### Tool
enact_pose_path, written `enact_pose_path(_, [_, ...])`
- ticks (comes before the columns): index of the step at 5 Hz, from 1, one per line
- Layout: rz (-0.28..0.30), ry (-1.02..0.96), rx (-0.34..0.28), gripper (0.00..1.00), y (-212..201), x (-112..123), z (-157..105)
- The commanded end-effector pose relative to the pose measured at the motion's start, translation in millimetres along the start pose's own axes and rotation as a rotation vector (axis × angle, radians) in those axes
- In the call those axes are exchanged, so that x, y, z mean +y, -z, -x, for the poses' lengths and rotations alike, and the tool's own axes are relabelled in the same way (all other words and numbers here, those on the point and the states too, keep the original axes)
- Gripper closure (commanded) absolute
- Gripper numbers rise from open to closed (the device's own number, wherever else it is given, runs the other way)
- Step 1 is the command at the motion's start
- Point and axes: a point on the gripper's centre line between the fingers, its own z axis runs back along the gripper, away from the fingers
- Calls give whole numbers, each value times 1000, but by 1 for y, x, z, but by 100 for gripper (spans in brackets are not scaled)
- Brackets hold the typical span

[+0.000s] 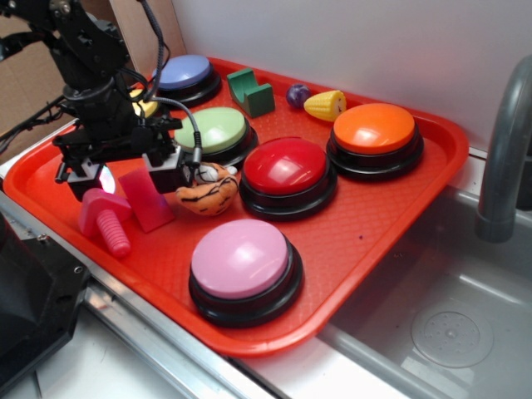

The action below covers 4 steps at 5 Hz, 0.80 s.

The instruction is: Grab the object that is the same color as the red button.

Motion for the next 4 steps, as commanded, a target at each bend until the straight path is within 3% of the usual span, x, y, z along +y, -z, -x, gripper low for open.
enact_pose_path(1, [1,-58,-42,0,6,2,-9])
enact_pose_path(3, [-8,-150,-62,0,11,2,-14])
enact_pose_path(4, [25,-201,-87,0,6,4,-15])
